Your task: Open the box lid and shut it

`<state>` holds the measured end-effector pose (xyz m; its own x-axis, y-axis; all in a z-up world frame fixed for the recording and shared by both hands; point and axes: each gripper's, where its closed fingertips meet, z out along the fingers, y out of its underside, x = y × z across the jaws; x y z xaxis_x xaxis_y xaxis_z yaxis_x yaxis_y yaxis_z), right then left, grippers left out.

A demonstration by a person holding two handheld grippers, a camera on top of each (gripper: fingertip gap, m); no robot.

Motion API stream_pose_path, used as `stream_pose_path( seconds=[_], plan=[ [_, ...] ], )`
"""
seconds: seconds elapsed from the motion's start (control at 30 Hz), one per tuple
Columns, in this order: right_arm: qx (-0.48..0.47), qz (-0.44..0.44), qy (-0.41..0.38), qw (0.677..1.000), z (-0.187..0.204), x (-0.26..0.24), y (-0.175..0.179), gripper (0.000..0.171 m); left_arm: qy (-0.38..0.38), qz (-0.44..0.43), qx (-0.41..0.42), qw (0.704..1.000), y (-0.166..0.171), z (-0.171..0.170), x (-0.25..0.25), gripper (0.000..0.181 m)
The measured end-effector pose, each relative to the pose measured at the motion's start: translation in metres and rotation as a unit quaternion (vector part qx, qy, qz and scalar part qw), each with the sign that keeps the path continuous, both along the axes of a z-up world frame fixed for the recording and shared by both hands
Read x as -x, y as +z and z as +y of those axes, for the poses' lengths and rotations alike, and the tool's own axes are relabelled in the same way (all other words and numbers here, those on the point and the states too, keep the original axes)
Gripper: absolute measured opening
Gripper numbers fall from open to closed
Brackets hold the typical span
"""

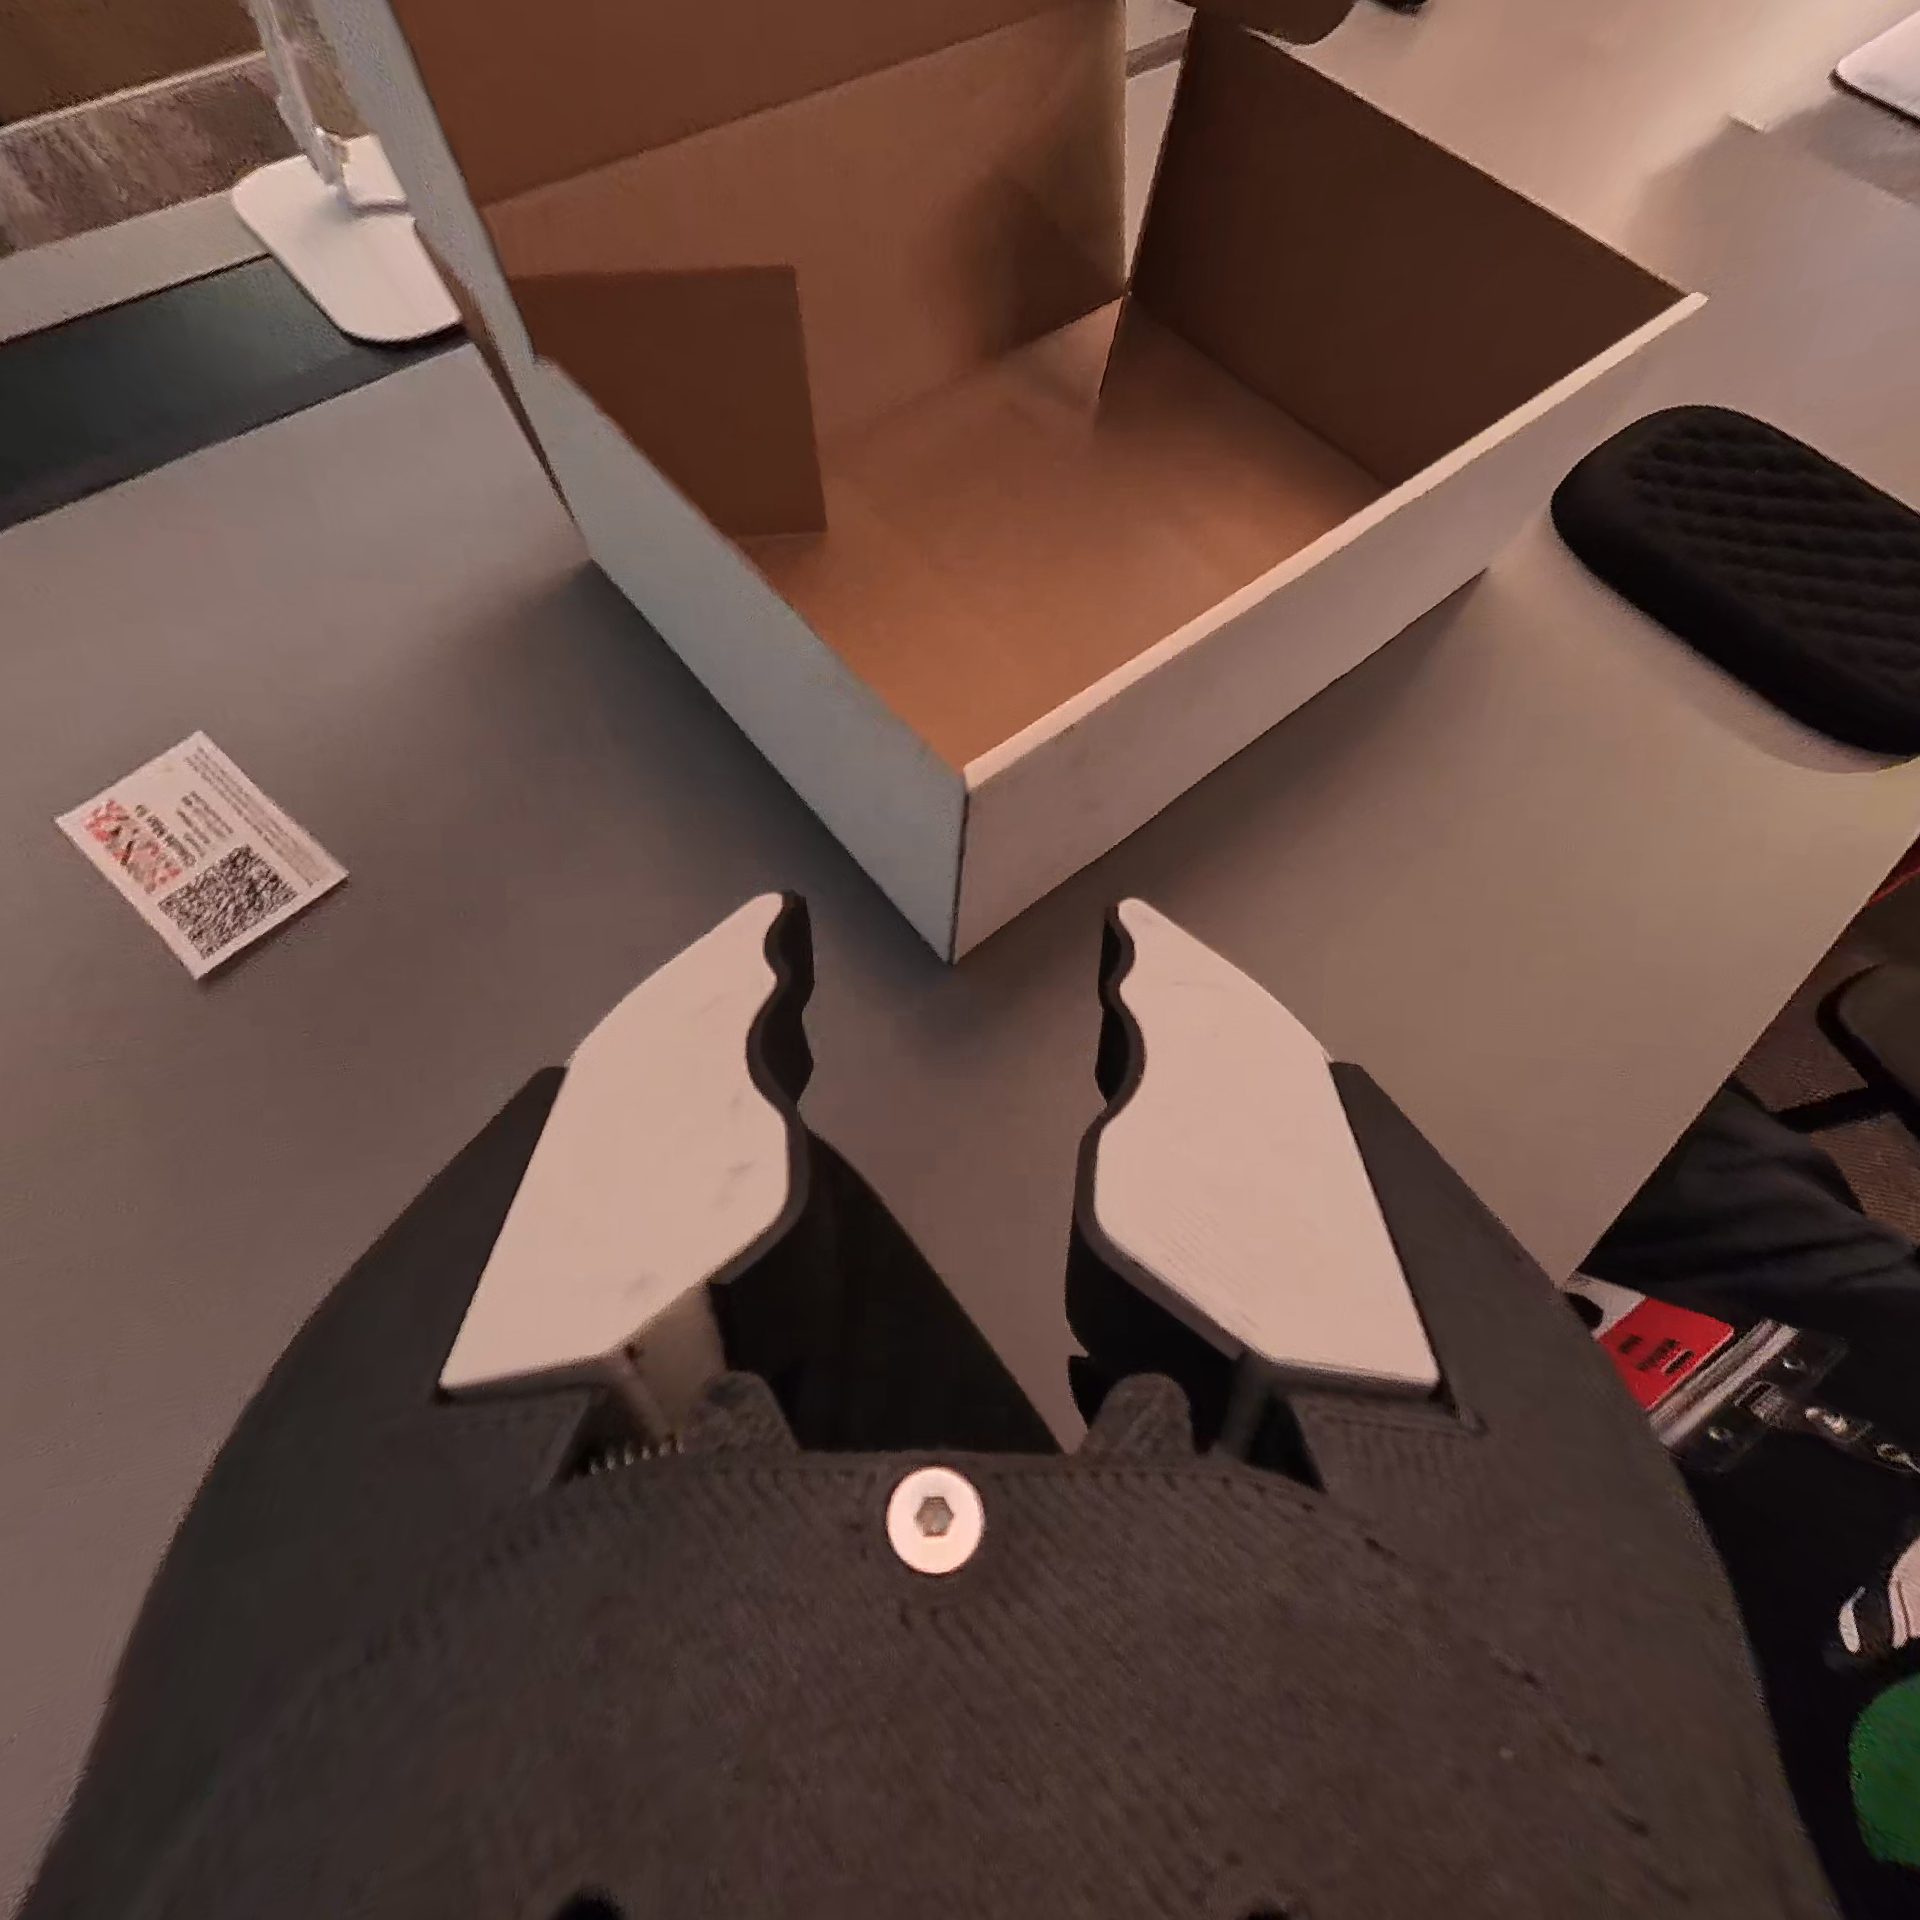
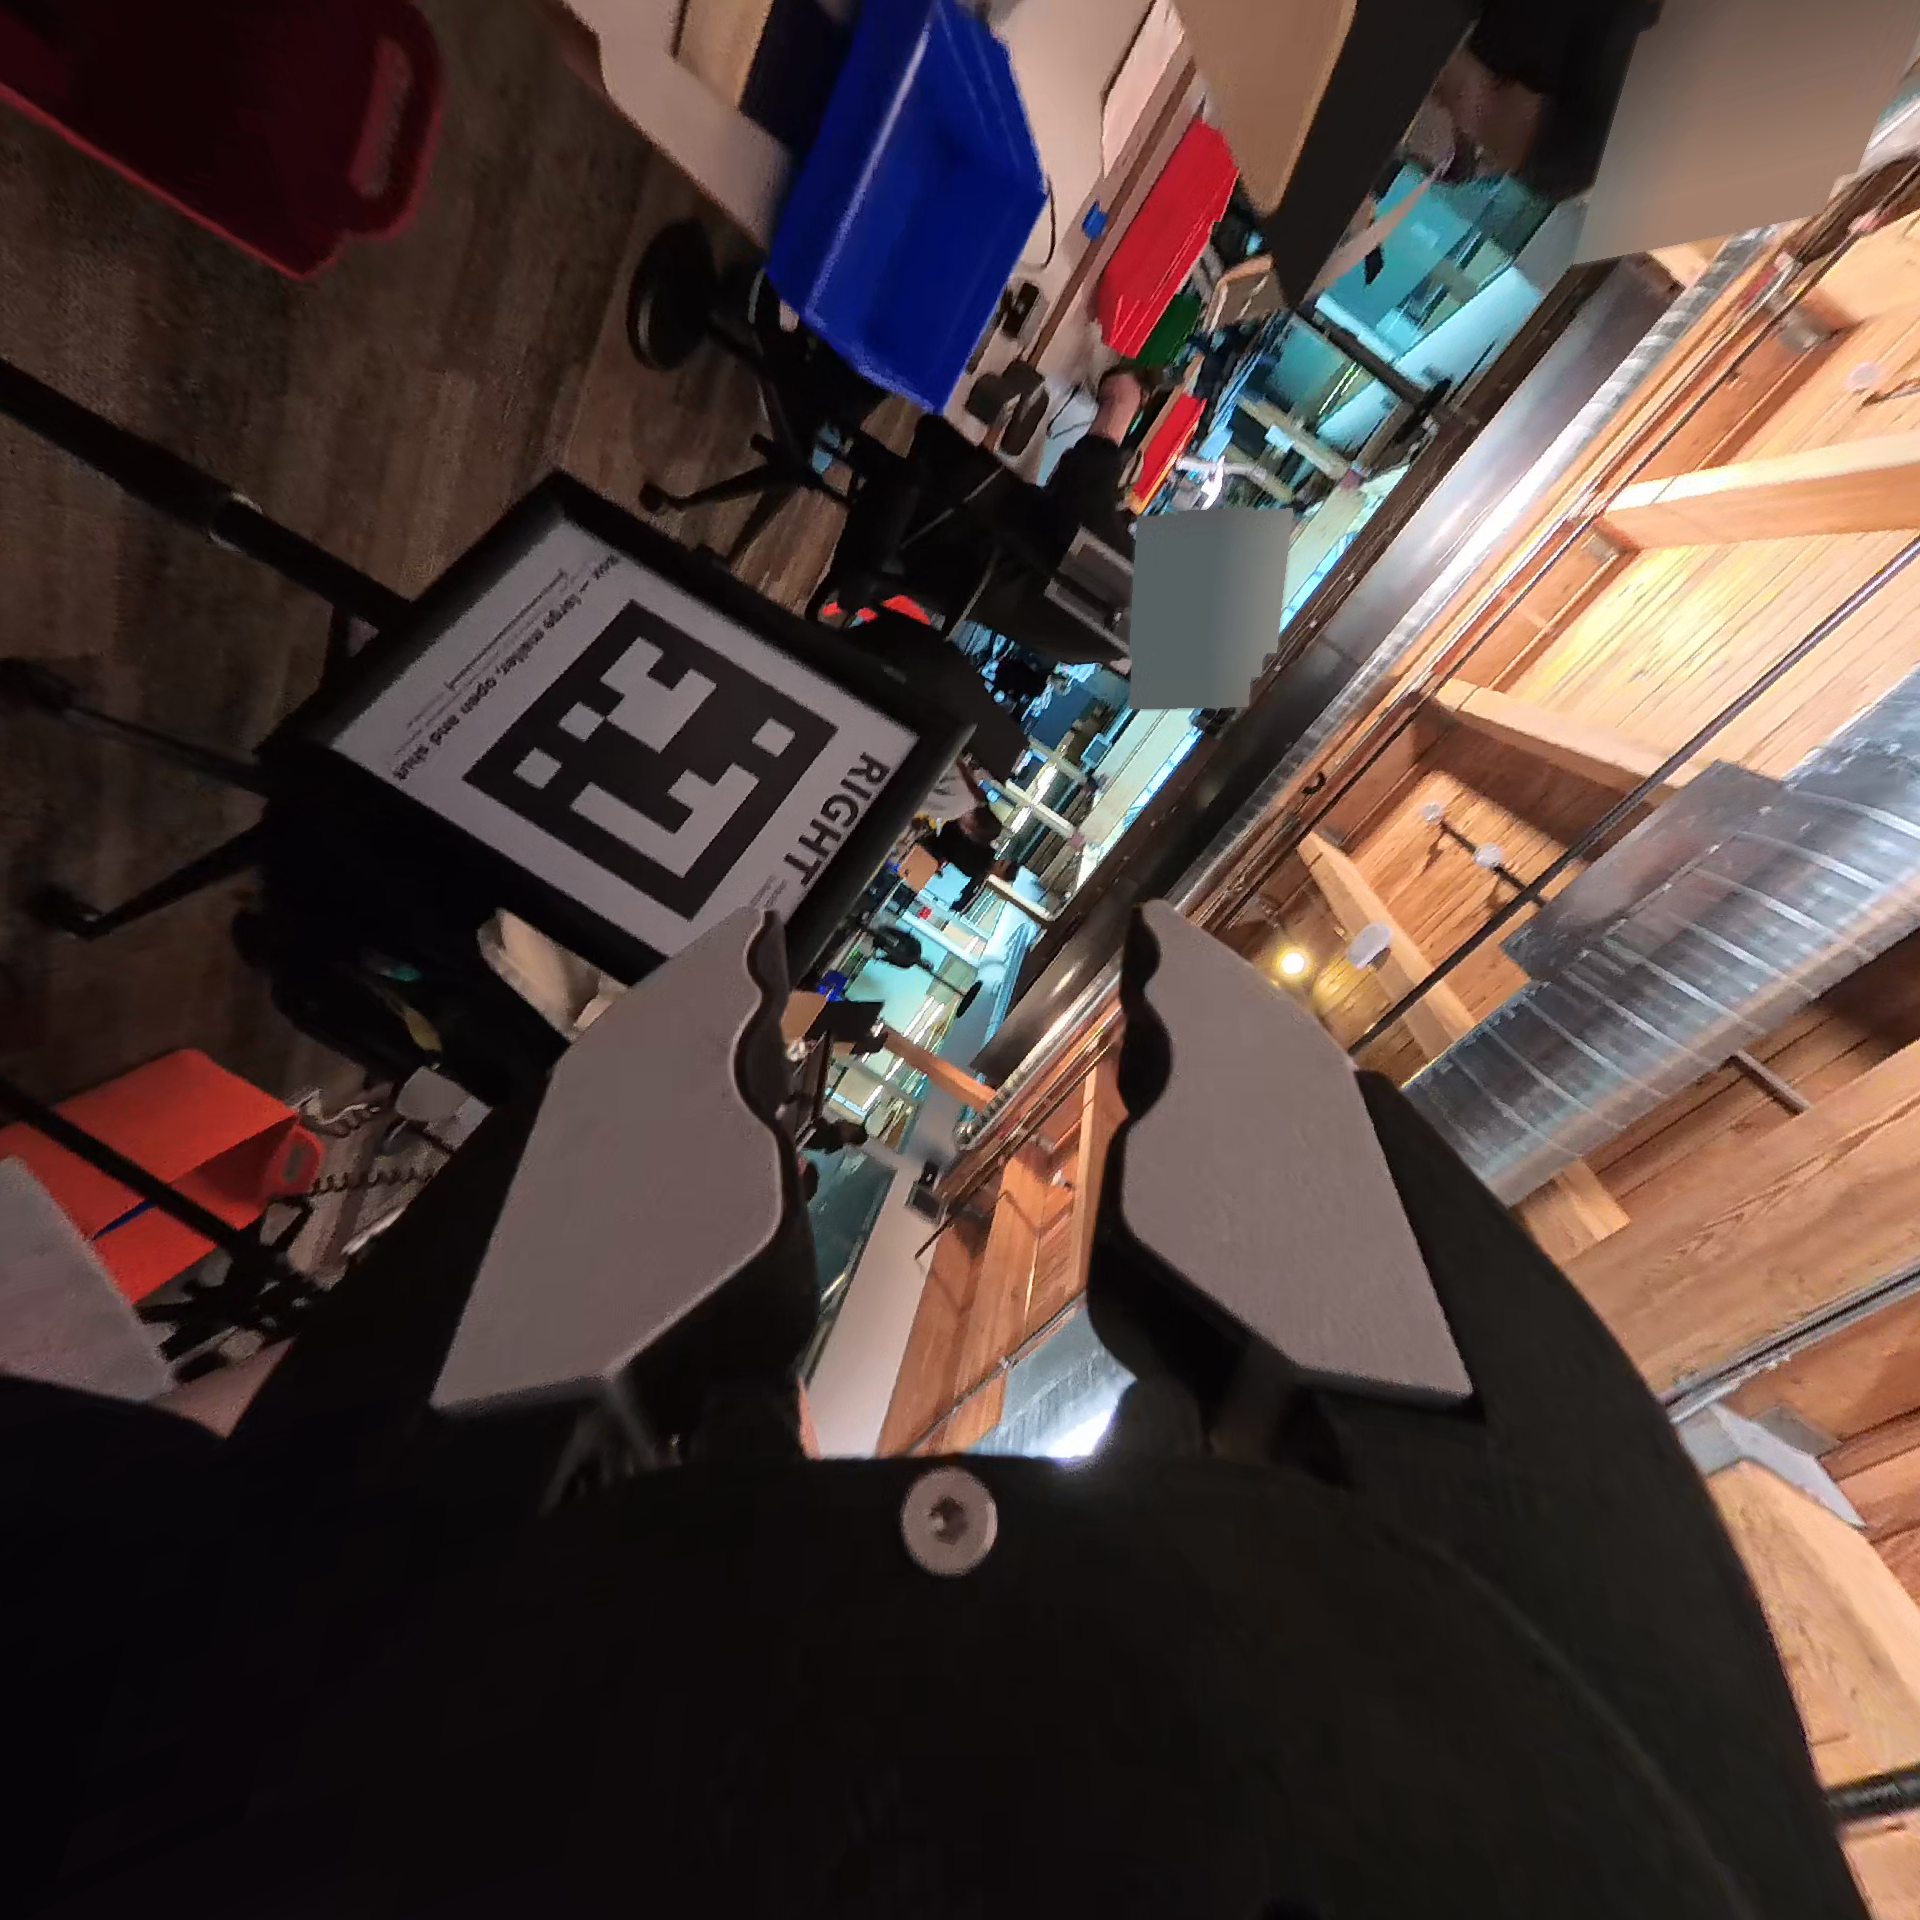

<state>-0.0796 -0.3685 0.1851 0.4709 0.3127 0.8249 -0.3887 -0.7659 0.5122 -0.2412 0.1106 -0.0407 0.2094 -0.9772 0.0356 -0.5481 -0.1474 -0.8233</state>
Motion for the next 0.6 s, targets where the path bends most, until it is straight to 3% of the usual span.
stream_pose_path(
  seconds=[0.27,0.6],
  plan=[
    [-0.024,0.005,0.078,0.997,0.055,0.000,-0.010,0.061,0.033,-0.003,0.001,0.999,-0.002,0.015,0.027,0.053],
    [0.022,0.020,0.069,0.997,0.078,-0.016,-0.034,0.062,0.037,-0.058,0.044,0.997,-0.004,0.015,0.022,0.057]
  ],
)
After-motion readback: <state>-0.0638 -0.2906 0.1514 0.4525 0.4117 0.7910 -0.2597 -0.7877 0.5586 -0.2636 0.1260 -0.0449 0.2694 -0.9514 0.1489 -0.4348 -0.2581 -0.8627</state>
